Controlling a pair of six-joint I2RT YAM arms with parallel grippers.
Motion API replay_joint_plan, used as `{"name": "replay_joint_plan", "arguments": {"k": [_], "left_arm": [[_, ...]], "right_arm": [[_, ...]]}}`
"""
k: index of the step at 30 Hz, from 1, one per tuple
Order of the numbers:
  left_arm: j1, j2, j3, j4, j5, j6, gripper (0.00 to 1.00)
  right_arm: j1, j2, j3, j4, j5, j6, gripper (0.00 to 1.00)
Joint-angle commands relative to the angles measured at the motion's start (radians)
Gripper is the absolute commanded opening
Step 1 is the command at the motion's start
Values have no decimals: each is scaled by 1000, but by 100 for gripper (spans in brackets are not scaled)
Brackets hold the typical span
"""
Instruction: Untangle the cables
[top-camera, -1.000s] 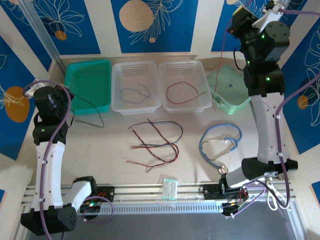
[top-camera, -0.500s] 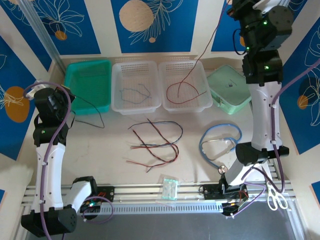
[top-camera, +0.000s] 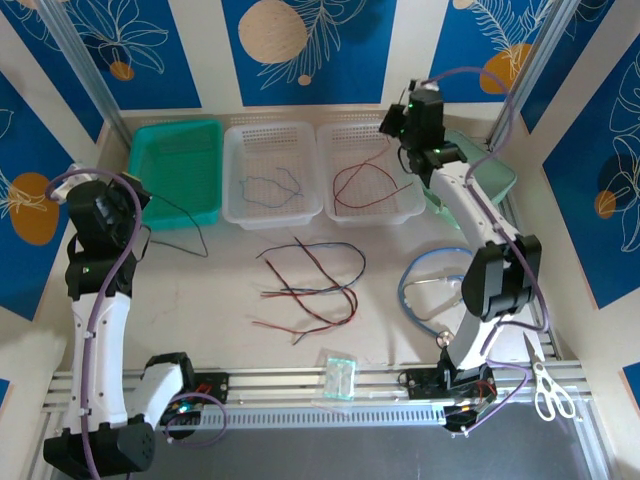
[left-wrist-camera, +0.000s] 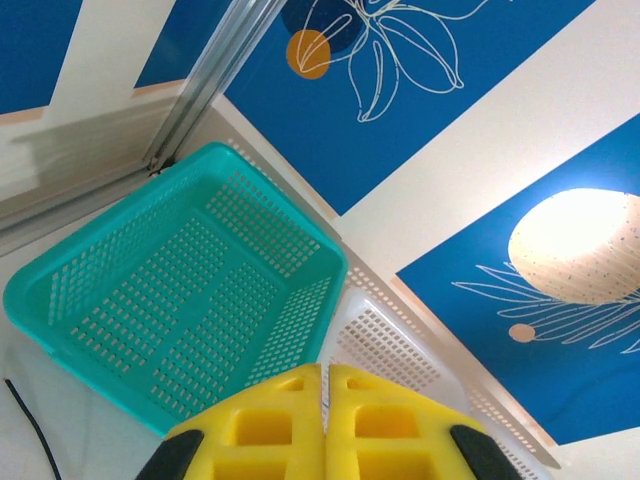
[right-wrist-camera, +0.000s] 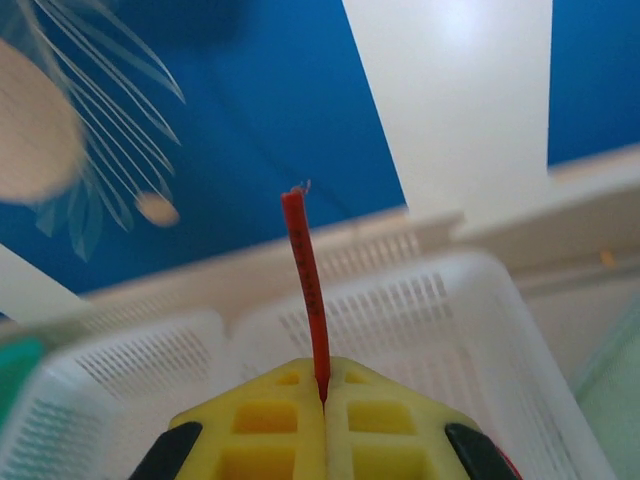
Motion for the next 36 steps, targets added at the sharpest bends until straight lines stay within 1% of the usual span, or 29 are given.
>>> {"name": "replay_joint_plan", "arguments": {"k": [1,3,5,7,9,13,17,19,20,22,24,27,32,33,35,36], "left_arm": [[10,-13,-15,0,27,-1,0],[10,-11,-17,0,31,-2,0],[11,-14,-16,-2,31,-2,0],[11,-18,-17,-3,30,-4,0],[10,-21,-16,-4,33,-3,0],[11,-24,-12,-10,42,-1,0],[10,-24,-16,-12,54,-1,0],[10,-30,-15,-15,59,-1,0],[11,-33,-13,-17,59,-1,0],[11,-38,-4,-22,59,0,0],[11,-41,14,-28,60,1,0],[11,-43,56,-34,78,23,0],[11,-44,150,-50,77,65,0],[10,-44,169,-51,77,64,0],[11,-43,200,-49,81,58,0],[11,-41,216,-48,84,55,0]], "right_arm": [[17,100,50,-144,-16,-19,0],[14,202,144,-334,-93,35,0],[13,293,215,-464,-178,52,0],[20,370,264,-555,-175,64,0],[29,419,276,-587,-158,54,0],[47,456,263,-589,-114,33,0],[54,520,310,-626,-100,15,0],[54,533,332,-642,-87,6,0],[53,530,336,-642,-83,1,2],[48,522,358,-656,-82,-2,14],[42,500,377,-665,-82,0,34],[37,436,368,-647,-89,4,55],[36,344,375,-639,-88,-7,74],[36,328,377,-640,-86,-8,80],[34,299,381,-640,-93,-13,96],[34,286,381,-637,-100,-16,99]]}}
